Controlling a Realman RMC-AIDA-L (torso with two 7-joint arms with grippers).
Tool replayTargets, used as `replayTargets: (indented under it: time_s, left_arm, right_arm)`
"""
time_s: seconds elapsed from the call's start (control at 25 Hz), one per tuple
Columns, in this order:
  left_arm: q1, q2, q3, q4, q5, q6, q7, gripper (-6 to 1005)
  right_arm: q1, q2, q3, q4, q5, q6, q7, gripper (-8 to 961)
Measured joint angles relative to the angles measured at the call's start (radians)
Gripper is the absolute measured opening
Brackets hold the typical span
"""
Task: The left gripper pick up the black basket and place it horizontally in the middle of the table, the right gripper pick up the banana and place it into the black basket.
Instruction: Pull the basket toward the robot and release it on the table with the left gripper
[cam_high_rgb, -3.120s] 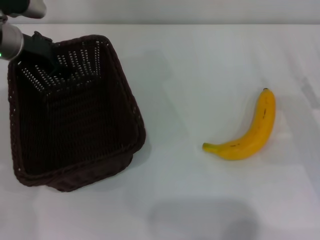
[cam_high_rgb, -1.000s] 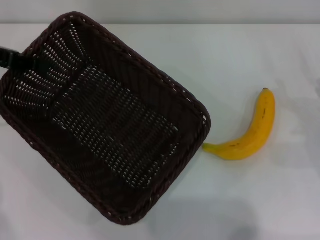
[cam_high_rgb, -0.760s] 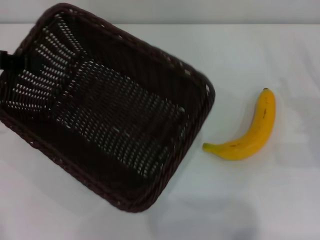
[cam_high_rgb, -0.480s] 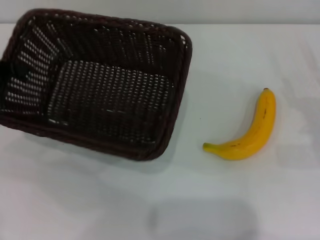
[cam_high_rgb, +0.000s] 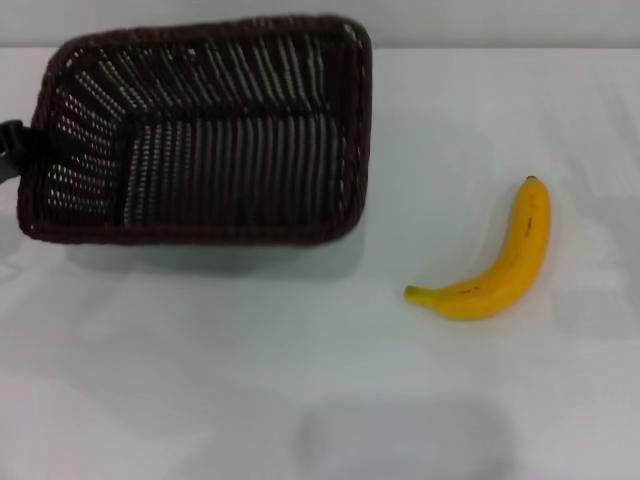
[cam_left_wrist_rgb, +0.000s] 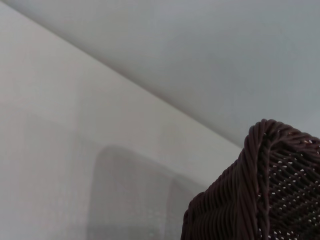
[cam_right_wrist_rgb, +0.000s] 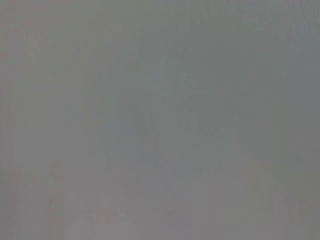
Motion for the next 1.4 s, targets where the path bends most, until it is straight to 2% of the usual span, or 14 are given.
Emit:
replayTargets:
  time_s: [0.36, 0.56, 0.84, 1.08, 1.2, 1.32, 1.4]
  left_arm:
    - [-0.095, -0.021, 0.009, -0.064, 0.047, 0.107, -0.049, 149]
    - [-0.153, -0.047, 0.011, -0.072, 0.14, 0.144, -0.099, 168]
    - [-0.21, -0.065, 0.01, -0.089, 0.229, 0.154, -0.147, 211]
    - [-0.223, -0.085, 0.012, -0.08, 0.269, 0.16, -0.152, 438]
    - [-0.214, -0.089, 0.012, -0.049, 0.269, 0.143, -0.141, 516]
    - [-0.203, -0.093, 0.012, -0.015, 0.258, 0.098, -0.127, 594]
    - [-0.166, -0.11, 0.012, 0.072, 0.217, 0.005, -0.104, 646]
  right_arm:
    - [-0.005, 0.001, -0.009, 0.0, -0.004, 0.007, 0.0, 840]
    - [-0.005, 0.0, -0.008, 0.0, -0.004, 0.008, 0.0, 840]
    - [-0.002, 0.001, -0.009, 0.0, -0.004, 0.008, 0.0, 840]
    - [-0.004, 0.003, -0.009, 0.0, -0.004, 0.009, 0.0, 840]
    - [-0.005, 0.003, -0.01, 0.004, -0.003, 0.009, 0.0, 840]
    - [-0.005, 0.003, -0.011, 0.006, -0.003, 0.009, 0.0, 840]
    - [-0.006, 0.003, -0.012, 0.007, -0.003, 0.009, 0.0, 840]
